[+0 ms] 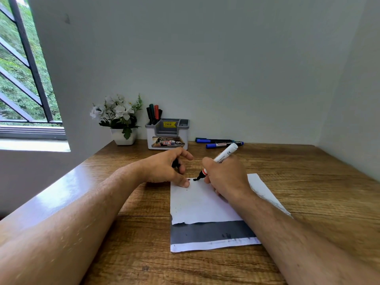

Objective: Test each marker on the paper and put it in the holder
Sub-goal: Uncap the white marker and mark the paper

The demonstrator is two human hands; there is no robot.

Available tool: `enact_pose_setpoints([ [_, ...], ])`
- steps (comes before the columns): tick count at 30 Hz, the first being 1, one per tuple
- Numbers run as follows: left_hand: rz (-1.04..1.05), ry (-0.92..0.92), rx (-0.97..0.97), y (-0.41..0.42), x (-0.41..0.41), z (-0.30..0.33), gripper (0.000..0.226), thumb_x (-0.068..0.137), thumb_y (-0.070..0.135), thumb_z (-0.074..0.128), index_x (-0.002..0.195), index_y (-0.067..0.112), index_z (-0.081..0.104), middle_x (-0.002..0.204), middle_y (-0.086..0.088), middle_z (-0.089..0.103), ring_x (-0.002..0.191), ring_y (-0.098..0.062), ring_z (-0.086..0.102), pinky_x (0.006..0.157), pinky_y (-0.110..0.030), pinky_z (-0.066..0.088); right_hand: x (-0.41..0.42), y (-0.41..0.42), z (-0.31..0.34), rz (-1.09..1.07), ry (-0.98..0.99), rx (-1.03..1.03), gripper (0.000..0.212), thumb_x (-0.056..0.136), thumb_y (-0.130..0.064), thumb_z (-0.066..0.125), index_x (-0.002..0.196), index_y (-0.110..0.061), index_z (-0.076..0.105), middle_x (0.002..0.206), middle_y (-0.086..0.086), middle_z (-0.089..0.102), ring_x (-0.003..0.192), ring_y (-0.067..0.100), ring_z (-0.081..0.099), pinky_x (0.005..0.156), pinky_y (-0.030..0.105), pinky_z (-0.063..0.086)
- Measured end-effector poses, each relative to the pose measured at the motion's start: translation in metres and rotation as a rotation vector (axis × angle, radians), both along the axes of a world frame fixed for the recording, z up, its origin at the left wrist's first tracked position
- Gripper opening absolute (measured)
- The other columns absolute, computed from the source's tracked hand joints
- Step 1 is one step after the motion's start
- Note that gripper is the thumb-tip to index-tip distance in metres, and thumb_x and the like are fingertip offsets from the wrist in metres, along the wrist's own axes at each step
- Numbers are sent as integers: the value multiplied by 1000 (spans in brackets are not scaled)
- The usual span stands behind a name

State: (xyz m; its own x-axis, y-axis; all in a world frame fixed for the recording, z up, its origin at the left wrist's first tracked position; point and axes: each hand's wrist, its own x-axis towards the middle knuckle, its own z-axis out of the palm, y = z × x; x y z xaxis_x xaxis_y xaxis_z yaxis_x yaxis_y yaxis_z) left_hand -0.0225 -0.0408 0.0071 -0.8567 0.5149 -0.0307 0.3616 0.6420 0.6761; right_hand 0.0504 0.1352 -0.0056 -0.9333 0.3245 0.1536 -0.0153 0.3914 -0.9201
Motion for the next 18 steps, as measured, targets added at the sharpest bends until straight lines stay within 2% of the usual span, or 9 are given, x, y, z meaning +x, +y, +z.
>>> enact_pose_setpoints([
  [8, 1, -1, 0, 0, 0, 0, 72, 70, 20, 89, 128, 34, 48, 97, 2, 62, 83, -8, 58, 78, -28, 42, 0, -1, 0, 12, 0, 5, 27, 88, -31, 65, 104, -9, 65, 92, 8, 73, 69, 13, 63, 52, 26, 47],
  [16, 4, -6, -1, 0, 0, 0, 72, 70, 20, 89, 128, 35, 48, 98, 2, 62, 84, -9, 58, 78, -28, 42, 0, -1, 0, 2, 8, 6, 25, 86, -31, 66, 101, -10, 65, 90, 8, 73, 69, 14, 64, 56, 28, 51],
  [18, 6, -9, -2, 0, 1, 0, 72, 70, 20, 89, 128, 35, 48, 98, 2, 62, 85, -9, 58, 79, -29, 42, 0, -2, 0, -2, 6, 5, 26, 86, -31, 66, 103, -10, 64, 93, 8, 73, 74, 15, 66, 59, 29, 53],
])
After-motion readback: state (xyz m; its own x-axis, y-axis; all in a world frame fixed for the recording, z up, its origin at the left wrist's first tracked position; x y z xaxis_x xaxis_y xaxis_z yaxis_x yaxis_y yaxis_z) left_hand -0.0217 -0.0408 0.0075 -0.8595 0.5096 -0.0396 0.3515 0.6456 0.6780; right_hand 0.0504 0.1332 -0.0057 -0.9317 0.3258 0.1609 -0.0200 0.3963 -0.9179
